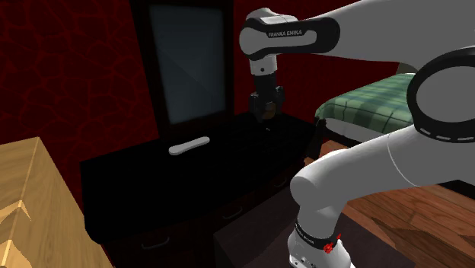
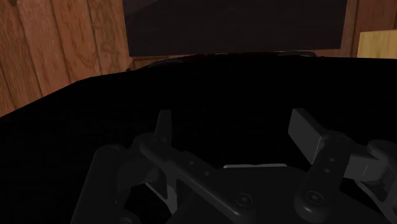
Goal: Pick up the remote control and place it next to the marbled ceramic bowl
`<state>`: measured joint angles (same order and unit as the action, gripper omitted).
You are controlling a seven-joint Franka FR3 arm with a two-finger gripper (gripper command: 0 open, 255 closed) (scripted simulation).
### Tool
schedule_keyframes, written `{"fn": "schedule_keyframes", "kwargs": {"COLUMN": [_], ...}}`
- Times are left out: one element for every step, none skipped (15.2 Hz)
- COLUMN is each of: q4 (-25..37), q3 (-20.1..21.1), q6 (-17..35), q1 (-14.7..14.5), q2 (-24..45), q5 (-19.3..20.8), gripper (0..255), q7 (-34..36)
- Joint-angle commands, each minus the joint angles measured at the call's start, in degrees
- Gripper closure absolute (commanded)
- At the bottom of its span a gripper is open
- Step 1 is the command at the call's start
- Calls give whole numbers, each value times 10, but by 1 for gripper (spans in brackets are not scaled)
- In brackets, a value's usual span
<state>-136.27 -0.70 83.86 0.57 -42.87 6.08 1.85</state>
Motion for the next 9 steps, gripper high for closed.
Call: {"fn": "schedule_keyframes", "kwargs": {"q4": [0,-6,-10,-14,-17,-18,-19,-19,-17], "q3": [0,12,25,37,49,62,74,86,98], "q6": [0,11,23,36,49,63,76,91,105], "q1": [0,2,3,5,7,9,11,13,15], "q2": [0,5,11,19,28,37,48,60,73], "q5": [0,-13,-26,-38,-50,-62,-72,-82,-92], "gripper": [0,0,0,0,0,0,0,0,0], "q7": [0,30,60,90,119,148,177,205,234]}}
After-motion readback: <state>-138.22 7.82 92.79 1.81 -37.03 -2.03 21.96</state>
